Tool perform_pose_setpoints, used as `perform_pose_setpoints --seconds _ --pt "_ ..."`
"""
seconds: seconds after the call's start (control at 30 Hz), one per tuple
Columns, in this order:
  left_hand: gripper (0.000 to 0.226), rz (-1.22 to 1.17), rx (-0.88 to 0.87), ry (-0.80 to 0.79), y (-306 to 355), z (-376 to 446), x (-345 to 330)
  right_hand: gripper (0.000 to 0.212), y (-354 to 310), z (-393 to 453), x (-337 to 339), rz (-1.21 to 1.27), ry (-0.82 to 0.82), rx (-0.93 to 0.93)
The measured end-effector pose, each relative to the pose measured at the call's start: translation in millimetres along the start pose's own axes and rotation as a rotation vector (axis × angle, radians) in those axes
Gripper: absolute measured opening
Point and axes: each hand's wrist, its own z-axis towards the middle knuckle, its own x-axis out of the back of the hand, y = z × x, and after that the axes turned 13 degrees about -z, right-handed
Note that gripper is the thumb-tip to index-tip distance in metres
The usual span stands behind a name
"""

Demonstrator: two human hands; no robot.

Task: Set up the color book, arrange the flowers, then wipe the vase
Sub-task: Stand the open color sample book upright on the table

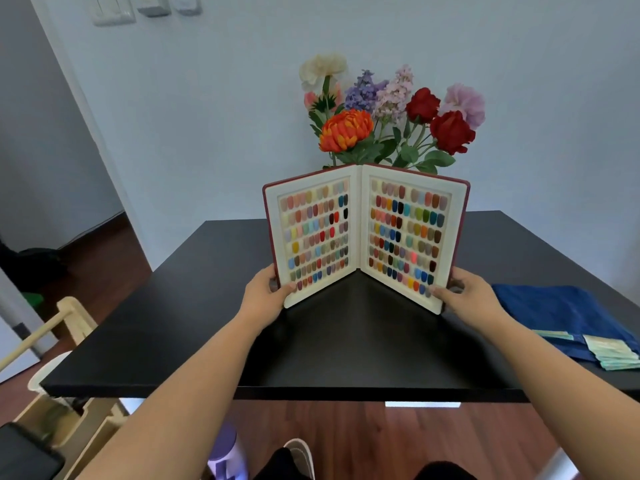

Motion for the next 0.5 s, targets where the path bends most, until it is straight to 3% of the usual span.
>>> perform_pose_setpoints --seconds 0.5 --pt "0.036 -0.116 0.081 0.164 -18.6 -19.5 117.0 0.043 -75.8 1.4 -90.9 0.034 -0.114 0.048"
